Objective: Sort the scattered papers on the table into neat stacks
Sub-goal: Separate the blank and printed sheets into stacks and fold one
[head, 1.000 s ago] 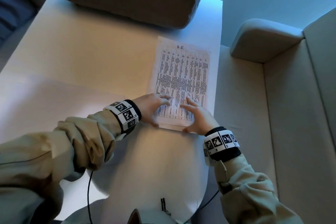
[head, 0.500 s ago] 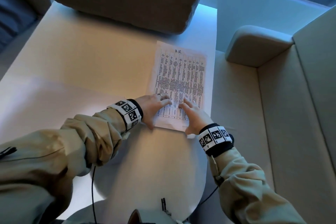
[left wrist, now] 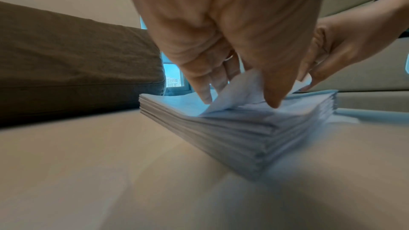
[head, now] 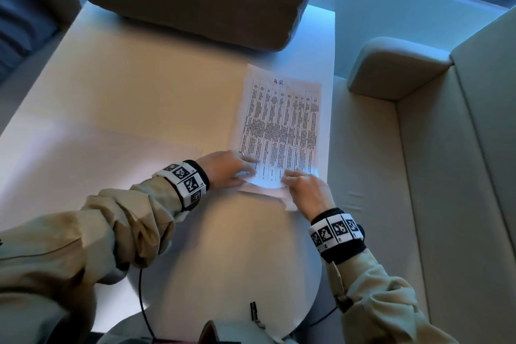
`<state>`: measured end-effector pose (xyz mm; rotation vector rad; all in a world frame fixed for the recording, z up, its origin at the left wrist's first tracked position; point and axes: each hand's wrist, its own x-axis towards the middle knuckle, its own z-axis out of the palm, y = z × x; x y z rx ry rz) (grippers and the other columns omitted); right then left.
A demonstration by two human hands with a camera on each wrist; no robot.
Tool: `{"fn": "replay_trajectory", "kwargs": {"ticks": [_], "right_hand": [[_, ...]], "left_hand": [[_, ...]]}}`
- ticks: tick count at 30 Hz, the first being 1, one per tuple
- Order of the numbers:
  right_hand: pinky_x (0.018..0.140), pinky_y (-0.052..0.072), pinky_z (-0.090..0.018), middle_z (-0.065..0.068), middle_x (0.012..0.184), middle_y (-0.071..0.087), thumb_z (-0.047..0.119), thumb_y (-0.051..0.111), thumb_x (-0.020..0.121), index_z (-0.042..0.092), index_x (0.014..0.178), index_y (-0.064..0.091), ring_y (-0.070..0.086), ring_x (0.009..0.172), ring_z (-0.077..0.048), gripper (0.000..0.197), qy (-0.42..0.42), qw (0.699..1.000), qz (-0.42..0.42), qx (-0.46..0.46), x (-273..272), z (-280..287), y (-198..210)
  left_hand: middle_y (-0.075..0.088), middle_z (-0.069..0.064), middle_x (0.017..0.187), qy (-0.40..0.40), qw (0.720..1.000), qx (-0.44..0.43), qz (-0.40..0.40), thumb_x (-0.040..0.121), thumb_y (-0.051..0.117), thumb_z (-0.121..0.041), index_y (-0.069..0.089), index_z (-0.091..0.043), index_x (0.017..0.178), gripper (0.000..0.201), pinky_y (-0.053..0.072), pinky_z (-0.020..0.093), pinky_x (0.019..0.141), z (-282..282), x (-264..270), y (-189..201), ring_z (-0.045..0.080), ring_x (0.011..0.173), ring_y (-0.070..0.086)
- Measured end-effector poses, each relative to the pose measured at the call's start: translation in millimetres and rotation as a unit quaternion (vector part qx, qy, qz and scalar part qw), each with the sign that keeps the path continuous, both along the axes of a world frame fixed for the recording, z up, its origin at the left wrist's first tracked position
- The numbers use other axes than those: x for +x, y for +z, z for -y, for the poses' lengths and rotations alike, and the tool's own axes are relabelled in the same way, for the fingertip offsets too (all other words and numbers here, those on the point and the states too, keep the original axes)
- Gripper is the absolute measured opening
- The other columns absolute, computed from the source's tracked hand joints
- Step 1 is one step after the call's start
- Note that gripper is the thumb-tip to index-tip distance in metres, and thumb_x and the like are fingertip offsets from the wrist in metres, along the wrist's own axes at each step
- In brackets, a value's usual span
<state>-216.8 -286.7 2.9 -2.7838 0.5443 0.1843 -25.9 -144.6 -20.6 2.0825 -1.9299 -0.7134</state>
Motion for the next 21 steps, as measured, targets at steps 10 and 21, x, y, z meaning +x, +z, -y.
{"fn": "replay_trajectory", "kwargs": {"ticks": [10,21], "right_hand": [[0.114,0.032,-0.037,0.002,0.149,0.038,0.031,0.053,0.09,0.018,0.134,0.054,0.031,0.141,-0.02,0.046,-0.021,0.999,-0.03,0.015,-13.6,-7.4,-16.7],[0.105,0.044,-0.038,0.004,0.142,0.049,0.045,0.064,0.084,0.023,0.126,0.061,0.041,0.136,-0.019,0.048,-0.035,0.999,0.003,-0.011,-16.1,-10.0,-19.7]], "left_hand": [[0.062,0.011,0.123,-0.048,0.988,-0.146,-0.011,0.094,0.039,-0.035,0.074,-0.013,0.088,0.042,0.051,0.041,0.094,-25.7,5.6,-23.8,0.03,0.121,0.054],[0.063,0.014,0.121,-0.017,0.983,-0.164,-0.08,0.098,0.021,-0.05,0.075,-0.011,0.1,0.066,0.045,0.048,0.097,-36.3,8.3,-29.4,0.037,0.12,0.051]]}}
